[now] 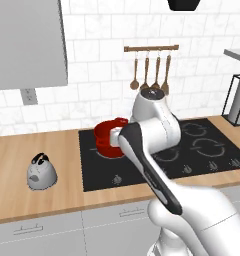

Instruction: Pick the kettle from the counter and place it on a stove burner. Then turn the burner on.

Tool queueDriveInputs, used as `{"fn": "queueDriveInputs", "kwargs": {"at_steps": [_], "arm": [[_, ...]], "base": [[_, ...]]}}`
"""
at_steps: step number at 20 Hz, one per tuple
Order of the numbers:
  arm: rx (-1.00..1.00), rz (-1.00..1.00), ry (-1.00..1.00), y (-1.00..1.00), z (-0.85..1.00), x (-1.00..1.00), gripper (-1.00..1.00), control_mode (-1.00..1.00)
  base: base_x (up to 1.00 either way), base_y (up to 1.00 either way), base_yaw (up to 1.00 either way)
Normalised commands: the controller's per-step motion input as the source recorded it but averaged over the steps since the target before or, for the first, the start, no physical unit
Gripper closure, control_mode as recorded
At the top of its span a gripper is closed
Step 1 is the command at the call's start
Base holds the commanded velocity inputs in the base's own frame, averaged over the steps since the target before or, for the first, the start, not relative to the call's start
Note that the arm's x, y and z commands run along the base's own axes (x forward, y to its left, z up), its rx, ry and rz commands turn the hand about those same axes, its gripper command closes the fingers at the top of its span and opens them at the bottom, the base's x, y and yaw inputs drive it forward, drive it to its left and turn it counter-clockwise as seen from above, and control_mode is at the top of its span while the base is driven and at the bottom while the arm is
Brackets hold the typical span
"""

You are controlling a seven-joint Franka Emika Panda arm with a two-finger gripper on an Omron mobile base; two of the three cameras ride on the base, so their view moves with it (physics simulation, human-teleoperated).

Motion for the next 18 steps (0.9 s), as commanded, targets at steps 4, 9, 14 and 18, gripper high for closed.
{"fn": "queueDriveInputs", "kwargs": {"at_steps": [4, 9, 14, 18], "arm": [[0.09, -0.01, 0.0, 0.45, -0.03, -0.05, -1.0, -1.0], [0.14, -0.02, 0.0, 0.47, 0.0, 0.0, -1.0, -1.0], [0.11, -0.03, 0.0, 0.48, 0.0, 0.0, -1.0, -1.0], [0.06, -0.02, 0.0, 0.54, -0.03, 0.0, -1.0, -1.0]], "base": [[0.0, 0.0, 0.0], [0.0, 0.0, 0.0], [0.0, 0.0, 0.0], [0.0, 0.0, 0.0]]}}
